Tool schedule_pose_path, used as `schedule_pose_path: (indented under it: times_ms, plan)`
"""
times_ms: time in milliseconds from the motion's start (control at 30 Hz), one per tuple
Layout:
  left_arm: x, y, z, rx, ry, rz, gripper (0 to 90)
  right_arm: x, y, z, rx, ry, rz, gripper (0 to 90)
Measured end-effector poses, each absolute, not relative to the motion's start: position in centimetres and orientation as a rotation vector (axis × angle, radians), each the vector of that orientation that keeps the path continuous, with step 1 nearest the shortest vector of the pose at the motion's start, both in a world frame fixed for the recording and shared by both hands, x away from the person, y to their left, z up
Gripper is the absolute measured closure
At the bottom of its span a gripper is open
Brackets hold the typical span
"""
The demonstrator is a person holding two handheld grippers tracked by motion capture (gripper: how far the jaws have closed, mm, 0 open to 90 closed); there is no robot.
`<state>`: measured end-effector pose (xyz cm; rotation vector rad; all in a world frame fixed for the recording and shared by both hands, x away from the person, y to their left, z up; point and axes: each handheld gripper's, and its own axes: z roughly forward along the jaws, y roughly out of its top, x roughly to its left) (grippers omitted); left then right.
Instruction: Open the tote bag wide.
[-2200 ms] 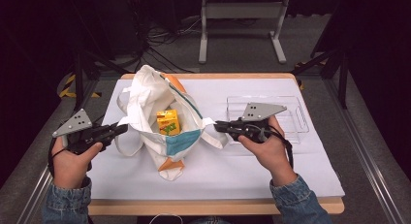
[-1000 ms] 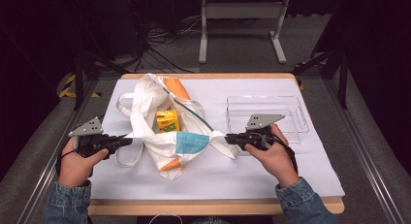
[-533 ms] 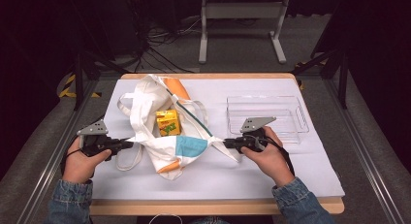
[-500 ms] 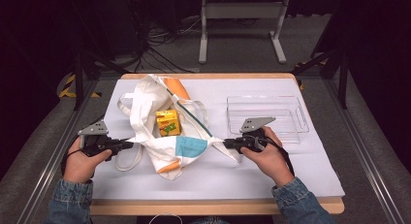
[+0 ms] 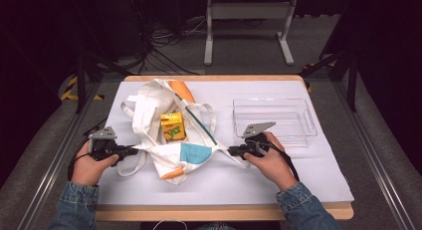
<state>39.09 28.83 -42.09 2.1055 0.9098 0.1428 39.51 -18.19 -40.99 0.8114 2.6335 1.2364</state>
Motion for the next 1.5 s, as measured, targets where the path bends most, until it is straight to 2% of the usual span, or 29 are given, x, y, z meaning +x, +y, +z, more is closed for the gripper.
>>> schedule_pose_path:
  times_ms: [300,367,400,467,533,667,800,1133,1500]
  plan:
    - [39.3,28.7,-42.5,2.135,0.933,0.159,86.8,39.7,-17.9,-41.7,0.821,2.646,1.208,87.5]
    - [39.2,28.8,-42.3,2.132,0.922,0.157,84.2,39.5,-17.8,-41.4,0.817,2.643,1.212,86.6]
    - [39.1,28.9,-42.1,2.121,0.934,0.157,80.4,39.4,-17.8,-41.3,0.815,2.643,1.209,84.3]
    - [39.0,29.2,-41.8,2.107,0.967,0.166,55.2,39.3,-17.8,-40.9,0.825,2.641,1.220,76.0]
    - [38.7,29.5,-41.3,2.097,0.992,0.149,37.9,39.1,-17.8,-40.5,0.835,2.628,1.251,68.4]
    - [37.9,30.3,-39.7,2.077,0.983,0.166,27.2,38.7,-17.8,-39.6,0.812,2.592,1.300,61.4]
    - [37.1,30.6,-38.2,2.066,0.958,0.212,23.4,38.3,-17.9,-38.5,0.785,2.553,1.357,58.4]
    - [35.6,31.4,-35.1,2.006,0.957,0.305,20.8,38.1,-17.4,-35.6,0.715,2.463,1.441,52.0]
    - [36.9,31.0,-33.9,1.842,0.997,0.373,19.4,39.8,-14.5,-33.0,0.631,2.394,1.488,46.5]
